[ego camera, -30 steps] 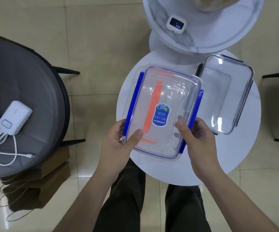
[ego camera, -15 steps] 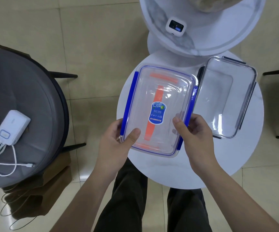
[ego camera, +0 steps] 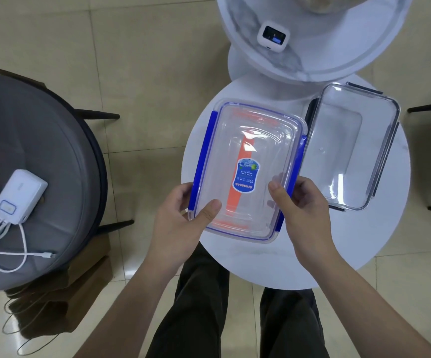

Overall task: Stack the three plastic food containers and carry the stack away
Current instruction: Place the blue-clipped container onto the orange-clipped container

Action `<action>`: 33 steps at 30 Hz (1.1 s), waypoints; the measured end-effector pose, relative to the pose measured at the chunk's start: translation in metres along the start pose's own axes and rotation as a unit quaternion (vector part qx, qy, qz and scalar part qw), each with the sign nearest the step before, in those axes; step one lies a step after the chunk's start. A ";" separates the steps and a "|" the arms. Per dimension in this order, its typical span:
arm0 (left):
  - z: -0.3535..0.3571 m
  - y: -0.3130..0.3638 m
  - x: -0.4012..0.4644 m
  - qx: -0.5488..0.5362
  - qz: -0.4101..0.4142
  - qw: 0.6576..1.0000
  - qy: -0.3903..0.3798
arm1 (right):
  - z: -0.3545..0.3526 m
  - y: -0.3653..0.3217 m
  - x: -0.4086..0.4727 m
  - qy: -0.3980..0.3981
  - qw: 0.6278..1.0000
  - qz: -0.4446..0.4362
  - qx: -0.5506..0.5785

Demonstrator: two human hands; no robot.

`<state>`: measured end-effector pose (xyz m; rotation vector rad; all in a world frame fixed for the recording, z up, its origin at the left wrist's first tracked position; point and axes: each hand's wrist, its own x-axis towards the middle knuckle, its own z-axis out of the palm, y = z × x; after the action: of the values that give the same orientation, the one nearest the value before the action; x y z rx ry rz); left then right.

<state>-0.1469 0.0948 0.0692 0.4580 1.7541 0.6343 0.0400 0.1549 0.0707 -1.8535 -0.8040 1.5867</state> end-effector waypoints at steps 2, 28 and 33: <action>0.000 0.001 0.000 0.006 -0.003 1.000 -0.003 | 0.000 0.001 0.000 0.002 1.000 0.000 -0.006; 0.000 0.002 0.003 0.007 0.001 1.000 -0.008 | 0.001 0.008 0.004 0.011 0.999 -0.011 -0.040; 0.001 0.002 0.002 -0.009 0.009 1.000 -0.005 | 0.001 0.009 0.004 0.013 0.999 -0.012 -0.042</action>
<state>-0.1465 0.0973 0.0689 0.4636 1.7350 0.6589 0.0397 0.1514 0.0610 -1.9111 -0.8901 1.5326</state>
